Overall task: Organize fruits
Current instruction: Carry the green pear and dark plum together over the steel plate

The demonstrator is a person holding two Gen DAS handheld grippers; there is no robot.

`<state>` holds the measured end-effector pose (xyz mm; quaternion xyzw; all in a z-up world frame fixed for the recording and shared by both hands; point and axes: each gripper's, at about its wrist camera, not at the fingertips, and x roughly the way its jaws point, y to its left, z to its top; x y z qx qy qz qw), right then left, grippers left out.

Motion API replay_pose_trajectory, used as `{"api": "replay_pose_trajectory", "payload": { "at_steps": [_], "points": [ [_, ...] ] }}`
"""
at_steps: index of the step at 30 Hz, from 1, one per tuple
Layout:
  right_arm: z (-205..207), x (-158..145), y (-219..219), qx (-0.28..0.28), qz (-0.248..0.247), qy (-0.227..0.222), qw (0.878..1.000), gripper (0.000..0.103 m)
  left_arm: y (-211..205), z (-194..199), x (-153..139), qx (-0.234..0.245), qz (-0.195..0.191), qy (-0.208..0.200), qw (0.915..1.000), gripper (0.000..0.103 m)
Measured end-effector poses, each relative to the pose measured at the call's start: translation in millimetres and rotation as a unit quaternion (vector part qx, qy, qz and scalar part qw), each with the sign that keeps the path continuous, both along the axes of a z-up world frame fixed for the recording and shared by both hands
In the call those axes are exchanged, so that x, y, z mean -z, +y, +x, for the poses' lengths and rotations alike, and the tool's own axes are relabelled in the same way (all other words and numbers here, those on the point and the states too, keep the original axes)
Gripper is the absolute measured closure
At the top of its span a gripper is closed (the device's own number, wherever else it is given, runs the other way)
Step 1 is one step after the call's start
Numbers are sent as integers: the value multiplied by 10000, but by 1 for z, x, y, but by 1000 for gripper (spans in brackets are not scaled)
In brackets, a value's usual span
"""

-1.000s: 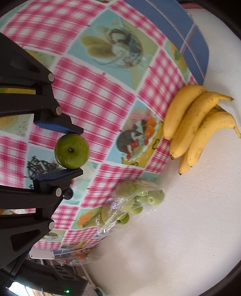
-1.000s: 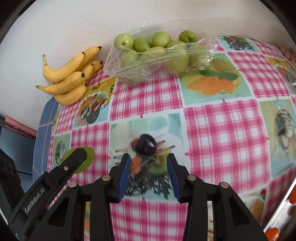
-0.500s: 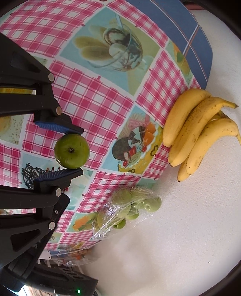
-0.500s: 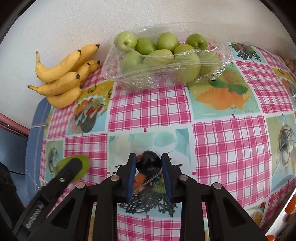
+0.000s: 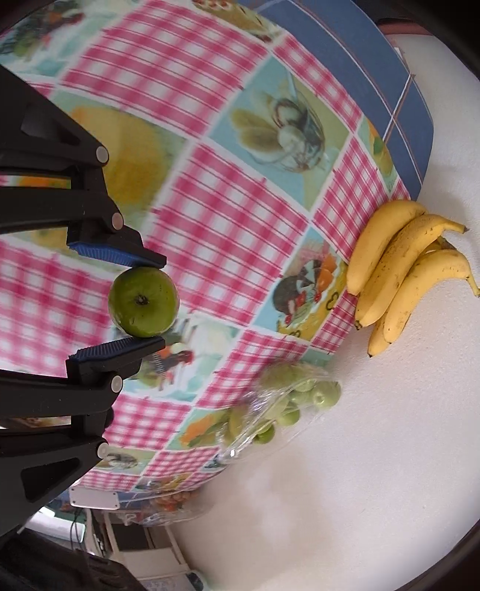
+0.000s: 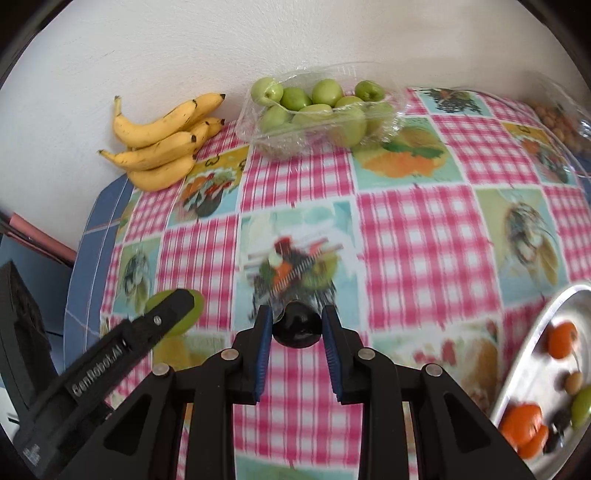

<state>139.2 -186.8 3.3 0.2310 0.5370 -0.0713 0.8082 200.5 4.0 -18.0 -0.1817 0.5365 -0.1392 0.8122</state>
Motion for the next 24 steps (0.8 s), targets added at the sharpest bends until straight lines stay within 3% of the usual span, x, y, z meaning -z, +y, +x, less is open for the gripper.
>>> {"api": "replay_pose_trajectory", "payload": {
  "at_steps": [11, 24],
  "points": [
    [-72, -24, 17, -61, -86, -47, 9999, 75, -8, -67, -37, 135, 57, -80, 9999, 64],
    [-137, -25, 23, 30, -135, 55, 9999, 75, 8, -114, -40, -17, 110, -29, 9999, 64]
  ]
}}
